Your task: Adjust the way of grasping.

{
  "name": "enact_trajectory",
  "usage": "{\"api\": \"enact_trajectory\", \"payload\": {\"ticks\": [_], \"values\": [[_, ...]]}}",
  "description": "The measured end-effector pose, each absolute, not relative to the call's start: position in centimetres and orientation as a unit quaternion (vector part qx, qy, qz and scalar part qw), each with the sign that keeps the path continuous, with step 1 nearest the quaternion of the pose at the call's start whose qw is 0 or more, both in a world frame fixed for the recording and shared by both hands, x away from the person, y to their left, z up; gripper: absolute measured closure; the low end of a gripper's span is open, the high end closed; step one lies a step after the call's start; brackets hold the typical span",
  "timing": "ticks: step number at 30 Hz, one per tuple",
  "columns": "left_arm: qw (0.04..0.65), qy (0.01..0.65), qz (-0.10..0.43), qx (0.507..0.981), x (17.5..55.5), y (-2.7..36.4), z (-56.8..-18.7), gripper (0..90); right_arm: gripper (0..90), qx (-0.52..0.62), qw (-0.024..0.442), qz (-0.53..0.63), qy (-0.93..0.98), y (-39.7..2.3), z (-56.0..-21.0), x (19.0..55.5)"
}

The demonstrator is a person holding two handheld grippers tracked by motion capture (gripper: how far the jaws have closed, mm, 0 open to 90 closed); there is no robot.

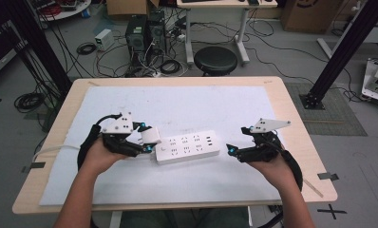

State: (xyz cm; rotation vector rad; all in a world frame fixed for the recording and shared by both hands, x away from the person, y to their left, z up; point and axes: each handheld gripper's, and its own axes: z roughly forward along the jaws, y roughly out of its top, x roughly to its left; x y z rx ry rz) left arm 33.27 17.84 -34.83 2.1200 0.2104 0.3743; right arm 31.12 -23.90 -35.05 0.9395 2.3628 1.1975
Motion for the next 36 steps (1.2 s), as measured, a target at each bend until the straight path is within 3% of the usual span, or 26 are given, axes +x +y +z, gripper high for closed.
{"api": "enact_trajectory", "payload": {"ticks": [6, 15, 21, 36], "values": [[0.464, 0.041, 0.153, 0.872, 32.6, 14.6, -36.4, 42.4, 17.2, 0.318, 0.134, 0.435, 0.832, -22.9, -35.9, 30.7], [0.466, -0.011, 0.171, 0.868, 31.1, 10.7, -38.8, 42.5, 17.2, 0.321, 0.038, 0.484, 0.813, -20.4, -37.9, 30.6], [0.482, -0.025, 0.215, 0.849, 29.8, 9.6, -39.3, 42.5, 17.2, 0.324, -0.035, 0.502, 0.801, -18.9, -39.1, 30.8], [0.501, -0.039, 0.261, 0.824, 28.3, 9.2, -39.8, 42.5, 17.7, 0.336, -0.142, 0.548, 0.753, -15.9, -40.7, 31.7]]}}
